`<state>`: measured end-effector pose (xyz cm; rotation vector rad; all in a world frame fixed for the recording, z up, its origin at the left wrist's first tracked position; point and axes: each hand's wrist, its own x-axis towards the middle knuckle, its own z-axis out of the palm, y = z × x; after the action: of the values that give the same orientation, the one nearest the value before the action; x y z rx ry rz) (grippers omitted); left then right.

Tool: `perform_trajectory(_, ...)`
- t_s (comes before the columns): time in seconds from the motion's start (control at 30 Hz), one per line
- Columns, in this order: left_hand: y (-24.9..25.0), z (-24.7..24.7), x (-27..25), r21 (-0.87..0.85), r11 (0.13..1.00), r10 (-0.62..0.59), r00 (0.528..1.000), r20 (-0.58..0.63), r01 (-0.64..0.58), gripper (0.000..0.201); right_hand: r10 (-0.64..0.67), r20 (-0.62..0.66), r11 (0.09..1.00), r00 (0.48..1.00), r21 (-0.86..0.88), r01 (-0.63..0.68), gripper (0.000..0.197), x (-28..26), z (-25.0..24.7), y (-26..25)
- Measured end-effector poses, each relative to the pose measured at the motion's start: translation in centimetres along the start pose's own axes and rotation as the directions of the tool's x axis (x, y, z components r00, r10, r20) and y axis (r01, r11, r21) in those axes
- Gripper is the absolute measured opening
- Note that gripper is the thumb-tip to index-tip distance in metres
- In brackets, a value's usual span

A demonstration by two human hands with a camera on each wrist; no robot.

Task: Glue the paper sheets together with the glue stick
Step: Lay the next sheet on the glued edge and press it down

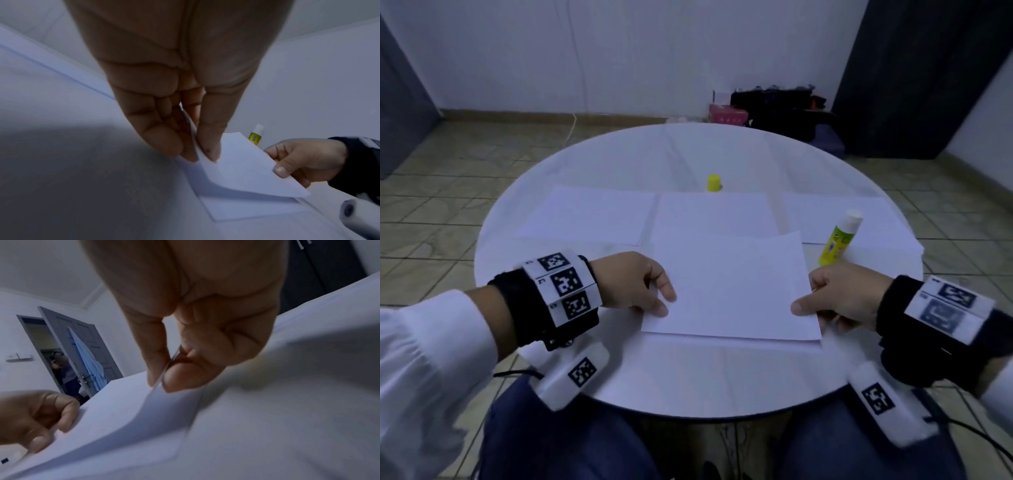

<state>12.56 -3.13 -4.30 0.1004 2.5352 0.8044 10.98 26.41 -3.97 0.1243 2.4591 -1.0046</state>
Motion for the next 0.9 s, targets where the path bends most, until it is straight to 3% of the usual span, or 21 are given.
perform_trajectory(0.23, -0.33, 0.3, 0.99, 0.06, 0.998, 0.005, 0.999, 0.032, -0.007, 0.019, 0.069, 0.056, 0.997, 0.996, -0.037, -0.067, 0.034, 0.63, 0.32, -0.01)
perform_trajectory(0.9, -0.68, 0.31, 0.97, 0.093, 0.996, 0.012, 0.999, 0.051, -0.017, 0.02, 0.025, 0.051, 0.997, 0.998, -0.071, -0.021, 0.023, 0.78, 0.42, 0.39)
